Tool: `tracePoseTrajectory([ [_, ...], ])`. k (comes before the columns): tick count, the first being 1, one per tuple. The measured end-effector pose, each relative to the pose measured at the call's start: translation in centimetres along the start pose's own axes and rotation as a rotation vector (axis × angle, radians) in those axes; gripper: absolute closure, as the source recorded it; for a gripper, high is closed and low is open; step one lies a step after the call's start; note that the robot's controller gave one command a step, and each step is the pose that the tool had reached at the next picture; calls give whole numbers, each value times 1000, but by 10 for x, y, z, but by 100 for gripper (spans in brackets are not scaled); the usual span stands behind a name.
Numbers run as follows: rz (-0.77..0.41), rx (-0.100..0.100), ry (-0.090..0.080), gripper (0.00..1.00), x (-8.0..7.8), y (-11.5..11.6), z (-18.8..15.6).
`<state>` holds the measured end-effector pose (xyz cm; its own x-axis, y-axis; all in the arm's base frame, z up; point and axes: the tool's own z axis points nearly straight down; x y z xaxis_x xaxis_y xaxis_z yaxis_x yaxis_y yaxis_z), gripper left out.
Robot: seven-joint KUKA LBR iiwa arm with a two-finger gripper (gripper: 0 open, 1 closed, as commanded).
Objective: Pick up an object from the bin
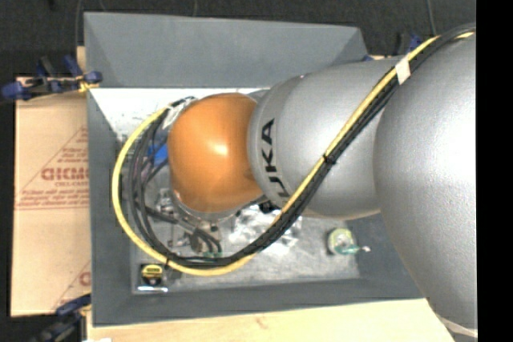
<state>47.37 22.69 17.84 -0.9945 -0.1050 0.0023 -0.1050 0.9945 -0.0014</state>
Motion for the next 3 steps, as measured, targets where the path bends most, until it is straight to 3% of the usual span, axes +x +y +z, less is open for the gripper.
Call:
tracePoseTrajectory([
  [1,68,-4,-6,0,-5,-10,93],
  [2,35,-4,-13,0,-8,-68,102],
  [3,163,-13,-12,0,-29,-121,103],
])
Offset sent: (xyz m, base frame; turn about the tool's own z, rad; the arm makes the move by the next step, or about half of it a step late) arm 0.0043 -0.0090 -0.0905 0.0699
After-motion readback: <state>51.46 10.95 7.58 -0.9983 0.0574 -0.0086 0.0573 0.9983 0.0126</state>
